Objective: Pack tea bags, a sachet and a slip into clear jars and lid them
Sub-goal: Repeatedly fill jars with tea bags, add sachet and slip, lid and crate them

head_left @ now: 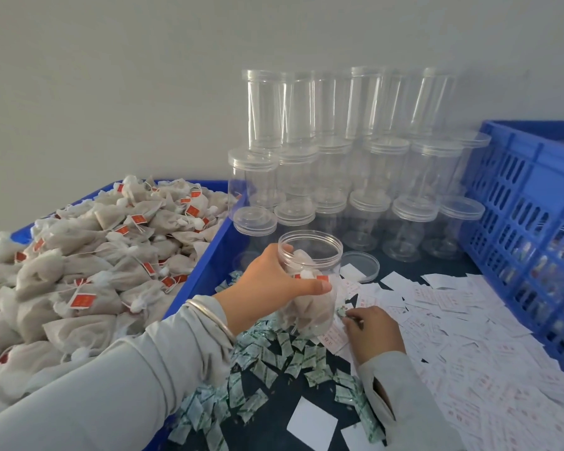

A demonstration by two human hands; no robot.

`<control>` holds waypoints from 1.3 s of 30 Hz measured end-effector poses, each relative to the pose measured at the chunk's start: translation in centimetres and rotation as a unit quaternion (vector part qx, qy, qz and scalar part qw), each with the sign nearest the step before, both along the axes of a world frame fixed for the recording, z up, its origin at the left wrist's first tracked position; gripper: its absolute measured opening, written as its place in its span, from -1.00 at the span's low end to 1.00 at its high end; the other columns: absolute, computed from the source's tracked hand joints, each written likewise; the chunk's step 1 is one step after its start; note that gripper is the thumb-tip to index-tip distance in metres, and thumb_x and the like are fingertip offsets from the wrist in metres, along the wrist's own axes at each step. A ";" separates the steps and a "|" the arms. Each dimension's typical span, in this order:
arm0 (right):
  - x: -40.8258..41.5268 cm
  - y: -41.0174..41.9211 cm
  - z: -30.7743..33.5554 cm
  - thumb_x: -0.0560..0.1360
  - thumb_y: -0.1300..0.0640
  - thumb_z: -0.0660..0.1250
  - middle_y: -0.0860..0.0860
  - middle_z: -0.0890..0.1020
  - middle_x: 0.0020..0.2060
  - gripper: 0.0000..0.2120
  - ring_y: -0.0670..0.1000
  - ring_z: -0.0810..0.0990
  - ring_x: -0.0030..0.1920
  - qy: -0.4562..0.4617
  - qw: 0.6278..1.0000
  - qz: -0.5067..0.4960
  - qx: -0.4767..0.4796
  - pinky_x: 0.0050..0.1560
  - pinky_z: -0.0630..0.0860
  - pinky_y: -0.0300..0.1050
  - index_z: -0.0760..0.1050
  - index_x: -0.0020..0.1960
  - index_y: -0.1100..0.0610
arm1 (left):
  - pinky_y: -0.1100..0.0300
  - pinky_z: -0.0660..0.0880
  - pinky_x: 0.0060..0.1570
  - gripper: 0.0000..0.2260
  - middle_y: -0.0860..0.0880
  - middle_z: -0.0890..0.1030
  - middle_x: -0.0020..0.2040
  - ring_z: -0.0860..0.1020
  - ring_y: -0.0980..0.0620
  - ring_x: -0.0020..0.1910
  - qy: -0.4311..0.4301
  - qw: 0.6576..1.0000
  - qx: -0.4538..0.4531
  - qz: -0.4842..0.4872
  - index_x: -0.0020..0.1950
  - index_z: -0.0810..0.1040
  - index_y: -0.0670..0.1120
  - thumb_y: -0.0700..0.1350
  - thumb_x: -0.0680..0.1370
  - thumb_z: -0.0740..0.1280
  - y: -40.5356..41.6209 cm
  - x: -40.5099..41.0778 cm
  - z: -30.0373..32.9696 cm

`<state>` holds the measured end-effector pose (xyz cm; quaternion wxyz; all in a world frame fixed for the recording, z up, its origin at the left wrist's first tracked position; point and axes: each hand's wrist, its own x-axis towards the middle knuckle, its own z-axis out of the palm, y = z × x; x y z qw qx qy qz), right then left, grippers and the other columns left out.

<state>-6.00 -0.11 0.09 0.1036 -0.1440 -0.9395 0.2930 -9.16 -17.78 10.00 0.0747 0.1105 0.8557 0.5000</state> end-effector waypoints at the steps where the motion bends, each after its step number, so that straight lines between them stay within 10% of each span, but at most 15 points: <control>1: 0.0 0.0 0.0 0.54 0.05 0.31 0.04 0.61 0.10 -0.76 0.03 0.55 0.08 0.001 1.000 0.002 -0.004 0.02 0.40 -0.21 0.61 0.16 0.07 | 0.38 0.34 -0.20 -0.27 0.24 0.48 0.00 0.45 0.31 -0.04 0.000 1.000 -0.011 -0.007 0.21 0.28 0.14 0.18 0.17 0.58 -0.2 0.0 -0.1; 7: 0.3 -1.0 -0.6 0.33 -0.27 0.41 -0.10 0.46 0.11 -0.56 -0.03 0.39 0.19 -0.041 0.996 0.064 0.055 0.20 0.35 -0.14 0.58 0.14 -0.13 | 0.39 0.33 -0.15 -0.21 0.22 0.47 0.08 0.43 0.31 0.01 0.000 1.000 -0.021 -0.021 0.32 0.29 0.09 0.16 0.20 0.58 -1.0 -0.6 0.2; 24: 0.2 -1.5 -1.3 0.43 -0.24 0.30 -0.11 0.42 0.24 -0.55 -0.03 0.32 0.26 -0.049 0.990 0.049 0.126 0.23 0.29 -0.14 0.52 0.26 -0.11 | 0.28 0.40 -0.04 -0.17 0.14 0.48 0.16 0.48 0.18 0.10 -0.001 0.998 -0.045 -0.041 0.36 0.28 0.07 0.16 0.19 0.58 -1.5 -0.8 -0.1; 34: 0.4 -1.8 -0.7 0.47 0.24 0.38 0.05 0.50 -0.12 -0.89 0.02 0.40 -0.06 0.225 0.972 -0.057 -0.042 -0.06 0.29 -0.21 0.68 -0.10 0.24 | 0.26 0.39 -0.02 -0.12 0.15 0.49 0.14 0.48 0.19 0.09 -0.005 0.999 -0.035 -0.030 0.35 0.29 0.07 0.20 0.12 0.58 -1.7 -1.0 0.0; 39: 1.0 -1.5 1.0 0.52 0.22 0.33 0.01 0.49 -0.25 -0.84 -0.17 0.41 -0.33 0.278 0.943 -0.114 -0.145 -0.26 0.30 -0.57 0.65 -0.04 0.28 | 0.26 0.41 -0.05 -0.12 0.16 0.49 0.11 0.48 0.20 0.07 -0.006 0.998 -0.046 -0.033 0.32 0.29 0.09 0.23 0.07 0.55 -1.6 -1.1 0.1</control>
